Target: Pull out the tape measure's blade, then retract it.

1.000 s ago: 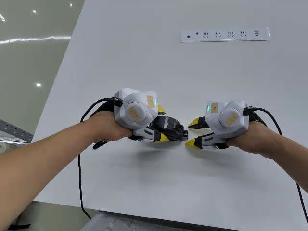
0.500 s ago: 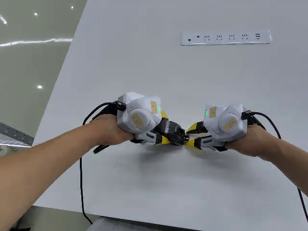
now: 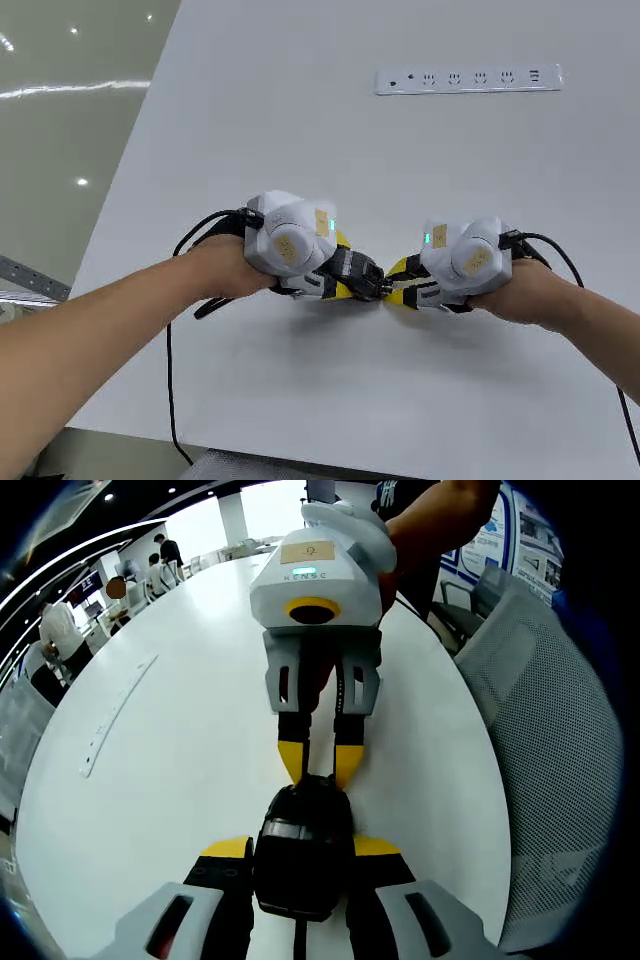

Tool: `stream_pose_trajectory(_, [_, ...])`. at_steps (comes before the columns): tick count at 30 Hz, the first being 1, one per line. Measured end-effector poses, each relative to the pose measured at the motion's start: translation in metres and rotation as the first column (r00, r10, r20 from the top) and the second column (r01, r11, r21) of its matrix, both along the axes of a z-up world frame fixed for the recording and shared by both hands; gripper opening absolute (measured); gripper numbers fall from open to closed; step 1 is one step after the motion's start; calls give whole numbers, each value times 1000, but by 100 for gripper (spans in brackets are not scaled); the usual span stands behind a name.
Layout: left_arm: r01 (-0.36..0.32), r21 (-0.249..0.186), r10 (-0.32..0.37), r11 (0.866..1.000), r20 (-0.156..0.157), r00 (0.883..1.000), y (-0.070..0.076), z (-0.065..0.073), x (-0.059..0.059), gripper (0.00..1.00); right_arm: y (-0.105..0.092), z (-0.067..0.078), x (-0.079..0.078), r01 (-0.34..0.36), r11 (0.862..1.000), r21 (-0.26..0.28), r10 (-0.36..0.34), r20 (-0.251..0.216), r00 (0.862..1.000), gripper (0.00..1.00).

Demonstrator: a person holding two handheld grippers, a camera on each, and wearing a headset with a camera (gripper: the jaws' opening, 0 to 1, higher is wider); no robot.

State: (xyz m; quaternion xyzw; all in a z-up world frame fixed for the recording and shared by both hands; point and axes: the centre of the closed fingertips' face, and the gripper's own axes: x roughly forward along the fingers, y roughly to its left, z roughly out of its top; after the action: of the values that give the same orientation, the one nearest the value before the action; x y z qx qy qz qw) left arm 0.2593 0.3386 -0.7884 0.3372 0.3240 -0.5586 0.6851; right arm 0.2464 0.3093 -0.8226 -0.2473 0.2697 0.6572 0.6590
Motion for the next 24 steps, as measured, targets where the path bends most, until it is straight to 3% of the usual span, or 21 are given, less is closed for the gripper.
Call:
stream_pose_trajectory(7, [1, 3, -1, 1000, -9, 1000, 0, 0, 1, 31, -1, -1, 1, -8, 1000, -10, 8, 16, 1000, 11])
stream_pose_trajectory(24, [-13, 10, 13, 1000, -17, 1000, -2, 2, 0, 31, -11, -2, 2, 3, 1000, -9, -3, 3, 1000, 11])
